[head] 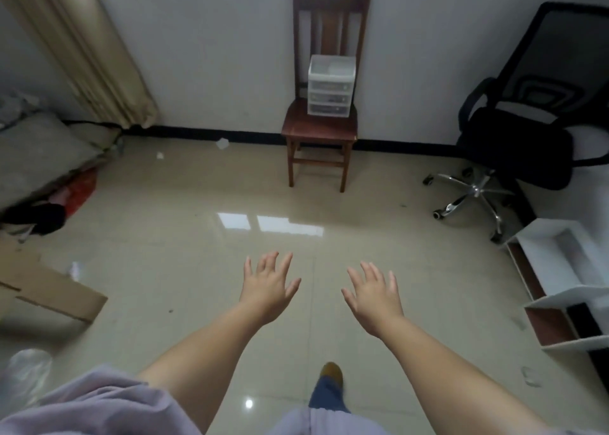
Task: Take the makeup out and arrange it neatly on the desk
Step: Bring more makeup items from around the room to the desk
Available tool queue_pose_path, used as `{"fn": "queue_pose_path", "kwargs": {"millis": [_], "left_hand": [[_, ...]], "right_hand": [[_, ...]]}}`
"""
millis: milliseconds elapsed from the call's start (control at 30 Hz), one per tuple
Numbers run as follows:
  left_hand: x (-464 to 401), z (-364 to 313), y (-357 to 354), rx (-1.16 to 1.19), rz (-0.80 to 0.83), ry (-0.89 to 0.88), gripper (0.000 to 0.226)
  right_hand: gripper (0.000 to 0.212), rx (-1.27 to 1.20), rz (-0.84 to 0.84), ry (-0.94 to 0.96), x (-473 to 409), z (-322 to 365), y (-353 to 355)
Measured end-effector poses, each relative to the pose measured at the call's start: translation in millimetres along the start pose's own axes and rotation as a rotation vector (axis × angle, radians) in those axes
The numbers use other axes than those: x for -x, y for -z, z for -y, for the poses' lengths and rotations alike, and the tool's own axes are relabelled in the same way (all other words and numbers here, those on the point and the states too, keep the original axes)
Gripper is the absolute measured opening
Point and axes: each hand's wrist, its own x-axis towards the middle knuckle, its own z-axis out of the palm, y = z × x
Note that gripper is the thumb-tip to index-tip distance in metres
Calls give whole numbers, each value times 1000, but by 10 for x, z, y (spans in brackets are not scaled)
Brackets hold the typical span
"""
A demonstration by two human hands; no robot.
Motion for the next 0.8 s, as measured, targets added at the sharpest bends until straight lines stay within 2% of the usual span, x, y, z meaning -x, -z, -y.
{"fn": "queue_pose_path", "kwargs": {"millis": [367, 533, 800], "left_hand": [[-2317, -255, 691, 44, 0, -17, 62], [-3588, -91, 931, 43, -6, -59, 62], [-5417, -48, 1711, 37, -59, -198, 62]], "right_hand": [[55, 45, 32, 66, -2212, -524, 864], [55, 25, 34, -1, -3358, -637, 1205], [54, -117, 23, -93, -4932, -676, 2012]]}}
